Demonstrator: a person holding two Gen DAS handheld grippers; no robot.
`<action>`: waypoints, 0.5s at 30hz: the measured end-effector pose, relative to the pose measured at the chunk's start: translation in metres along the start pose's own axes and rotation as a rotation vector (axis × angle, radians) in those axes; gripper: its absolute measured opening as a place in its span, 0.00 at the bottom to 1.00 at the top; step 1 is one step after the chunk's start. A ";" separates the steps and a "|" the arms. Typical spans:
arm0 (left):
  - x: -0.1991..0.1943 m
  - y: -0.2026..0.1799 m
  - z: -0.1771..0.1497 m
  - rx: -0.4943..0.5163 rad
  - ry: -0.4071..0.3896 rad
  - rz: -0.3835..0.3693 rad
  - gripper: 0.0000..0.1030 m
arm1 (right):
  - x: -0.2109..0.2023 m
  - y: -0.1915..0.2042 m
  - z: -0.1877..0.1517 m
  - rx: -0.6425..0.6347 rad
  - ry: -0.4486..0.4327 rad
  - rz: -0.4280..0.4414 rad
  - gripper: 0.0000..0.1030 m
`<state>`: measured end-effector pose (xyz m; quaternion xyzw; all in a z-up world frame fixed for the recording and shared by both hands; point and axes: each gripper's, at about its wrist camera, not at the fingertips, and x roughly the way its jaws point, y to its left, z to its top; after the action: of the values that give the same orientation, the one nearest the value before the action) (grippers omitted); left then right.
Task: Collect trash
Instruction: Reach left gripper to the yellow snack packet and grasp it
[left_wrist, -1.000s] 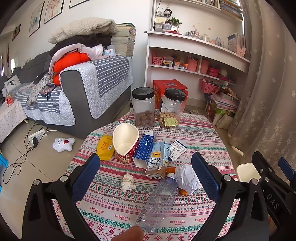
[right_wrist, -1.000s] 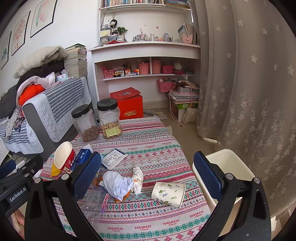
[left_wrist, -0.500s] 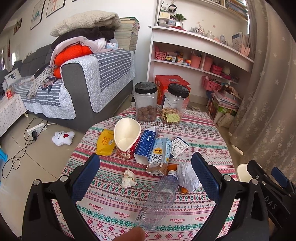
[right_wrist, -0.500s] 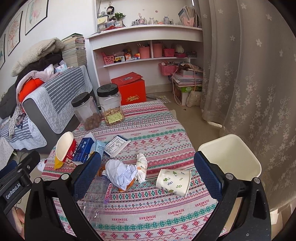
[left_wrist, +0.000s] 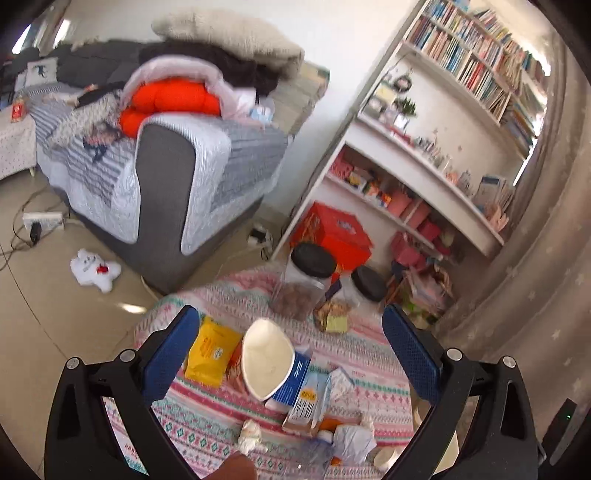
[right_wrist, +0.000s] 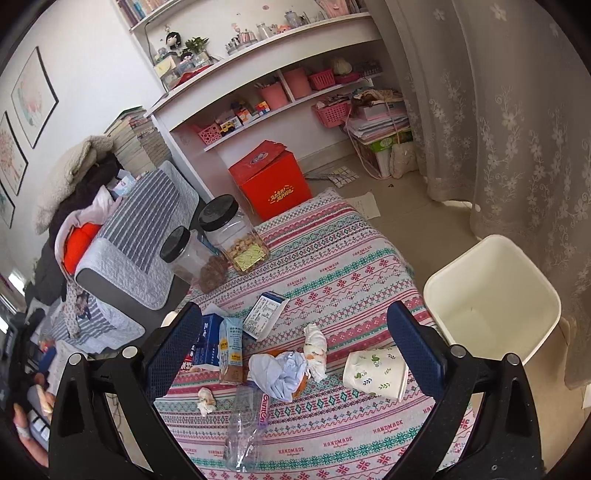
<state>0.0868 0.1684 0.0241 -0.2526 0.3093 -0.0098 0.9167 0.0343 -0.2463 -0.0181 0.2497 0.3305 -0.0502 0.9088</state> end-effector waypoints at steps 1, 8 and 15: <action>0.014 0.013 -0.004 -0.036 0.047 0.024 0.94 | 0.009 -0.008 -0.002 0.026 0.025 0.006 0.93; 0.094 0.041 -0.030 -0.005 0.312 0.244 0.93 | 0.053 -0.020 -0.006 0.145 0.183 0.092 0.93; 0.167 0.101 -0.041 -0.027 0.461 0.435 0.80 | 0.075 -0.024 -0.009 0.189 0.244 0.114 0.93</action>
<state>0.1845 0.2085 -0.1456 -0.1836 0.5560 0.1336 0.7995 0.0813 -0.2573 -0.0806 0.3566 0.4177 0.0014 0.8357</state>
